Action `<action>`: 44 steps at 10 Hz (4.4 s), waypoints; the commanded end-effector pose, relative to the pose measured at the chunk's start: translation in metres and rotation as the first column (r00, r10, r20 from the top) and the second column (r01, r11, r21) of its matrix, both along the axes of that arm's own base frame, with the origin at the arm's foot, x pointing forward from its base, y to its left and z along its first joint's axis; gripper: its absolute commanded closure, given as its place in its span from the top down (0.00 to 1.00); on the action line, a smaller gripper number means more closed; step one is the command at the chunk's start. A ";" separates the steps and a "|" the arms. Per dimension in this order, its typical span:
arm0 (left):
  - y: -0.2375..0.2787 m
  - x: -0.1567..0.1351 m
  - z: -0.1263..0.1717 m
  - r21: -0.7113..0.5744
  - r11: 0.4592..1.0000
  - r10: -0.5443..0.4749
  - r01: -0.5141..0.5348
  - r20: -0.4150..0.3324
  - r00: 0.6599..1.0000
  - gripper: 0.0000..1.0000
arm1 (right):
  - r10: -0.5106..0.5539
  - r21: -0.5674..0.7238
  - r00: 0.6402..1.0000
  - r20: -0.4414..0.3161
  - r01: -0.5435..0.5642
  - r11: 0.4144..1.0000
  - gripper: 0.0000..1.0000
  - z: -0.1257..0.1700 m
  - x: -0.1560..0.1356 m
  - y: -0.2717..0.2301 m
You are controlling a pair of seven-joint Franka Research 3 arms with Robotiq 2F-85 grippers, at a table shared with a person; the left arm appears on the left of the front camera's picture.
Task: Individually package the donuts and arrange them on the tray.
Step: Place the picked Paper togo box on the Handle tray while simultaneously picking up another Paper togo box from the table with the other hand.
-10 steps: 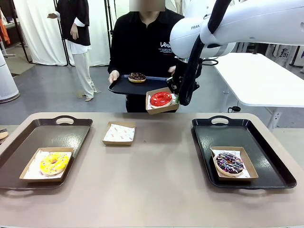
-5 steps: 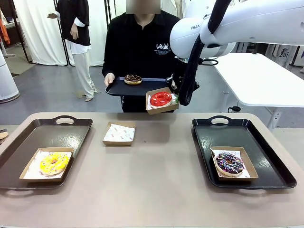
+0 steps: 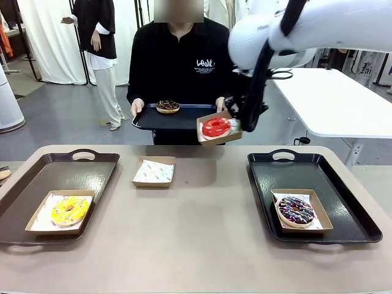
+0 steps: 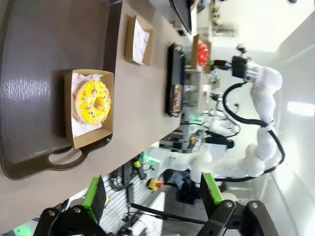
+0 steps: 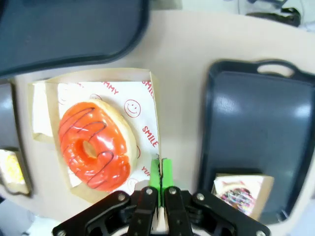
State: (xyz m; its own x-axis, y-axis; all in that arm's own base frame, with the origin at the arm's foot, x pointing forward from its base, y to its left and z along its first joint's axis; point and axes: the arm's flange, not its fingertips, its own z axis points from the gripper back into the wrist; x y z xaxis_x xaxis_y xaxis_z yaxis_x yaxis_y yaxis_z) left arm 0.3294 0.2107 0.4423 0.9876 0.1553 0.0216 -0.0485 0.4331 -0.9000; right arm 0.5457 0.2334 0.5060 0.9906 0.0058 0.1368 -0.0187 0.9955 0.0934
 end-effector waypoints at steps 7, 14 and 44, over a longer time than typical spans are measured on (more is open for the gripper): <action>-0.206 0.079 0.105 0.491 0.869 -0.084 0.063 0.021 0.996 1.00 | -0.009 -0.026 0.997 -0.080 0.007 1.000 0.01 -0.030 -0.015 -0.171; -0.323 0.161 0.032 0.774 0.633 -0.018 -0.003 0.018 1.000 1.00 | -0.063 -0.022 0.994 -0.088 0.061 0.998 0.01 -0.050 -0.005 -0.194; -0.427 0.267 -0.053 0.881 0.463 0.051 0.096 -0.135 0.990 1.00 | -0.112 -0.098 0.984 -0.140 0.099 0.990 0.01 -0.138 0.036 -0.190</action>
